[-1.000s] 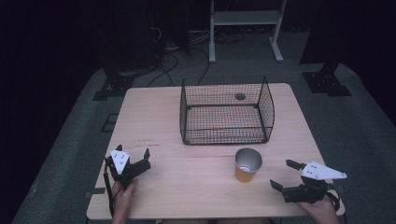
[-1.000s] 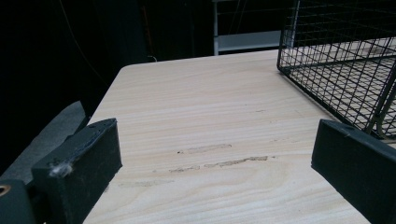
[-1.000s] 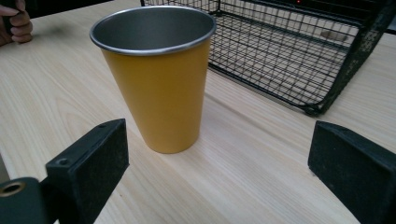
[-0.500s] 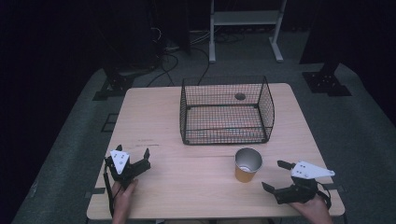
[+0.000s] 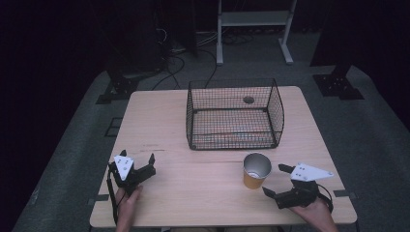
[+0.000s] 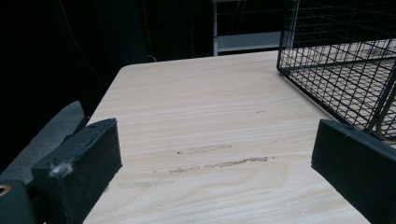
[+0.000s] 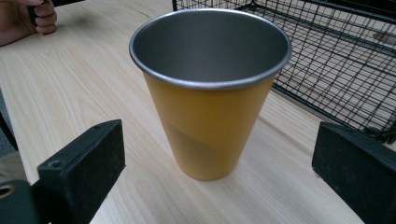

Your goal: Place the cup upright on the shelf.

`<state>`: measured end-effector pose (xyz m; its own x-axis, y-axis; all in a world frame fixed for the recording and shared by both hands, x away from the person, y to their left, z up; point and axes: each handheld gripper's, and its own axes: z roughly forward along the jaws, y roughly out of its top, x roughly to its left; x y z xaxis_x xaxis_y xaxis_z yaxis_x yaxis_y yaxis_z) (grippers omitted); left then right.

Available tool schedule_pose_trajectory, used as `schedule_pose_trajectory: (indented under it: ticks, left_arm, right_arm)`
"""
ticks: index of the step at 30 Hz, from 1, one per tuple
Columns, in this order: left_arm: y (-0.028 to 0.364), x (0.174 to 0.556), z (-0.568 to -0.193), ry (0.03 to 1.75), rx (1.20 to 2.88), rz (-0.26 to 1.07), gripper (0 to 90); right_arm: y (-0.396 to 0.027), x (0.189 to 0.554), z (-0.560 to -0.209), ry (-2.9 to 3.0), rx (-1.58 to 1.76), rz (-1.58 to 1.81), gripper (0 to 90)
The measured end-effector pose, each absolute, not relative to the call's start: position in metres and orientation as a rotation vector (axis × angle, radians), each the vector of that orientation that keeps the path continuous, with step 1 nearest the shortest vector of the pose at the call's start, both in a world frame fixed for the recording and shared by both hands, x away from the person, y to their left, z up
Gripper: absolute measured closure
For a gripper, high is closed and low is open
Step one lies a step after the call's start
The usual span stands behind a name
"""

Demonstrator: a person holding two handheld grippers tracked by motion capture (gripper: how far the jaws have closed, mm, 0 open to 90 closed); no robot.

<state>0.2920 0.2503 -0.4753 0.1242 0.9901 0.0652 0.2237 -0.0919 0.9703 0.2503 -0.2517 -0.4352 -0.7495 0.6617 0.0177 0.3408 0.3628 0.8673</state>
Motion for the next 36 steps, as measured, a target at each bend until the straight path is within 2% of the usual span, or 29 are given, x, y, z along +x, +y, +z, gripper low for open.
schedule_pose_trajectory:
  ticks: [36]
  left_arm:
    - [0.251,0.292,-0.475,1.247,1.489,1.061,0.8]
  right_arm:
    - [-0.211,0.283,-0.438,2.309,0.88,1.333,2.1]
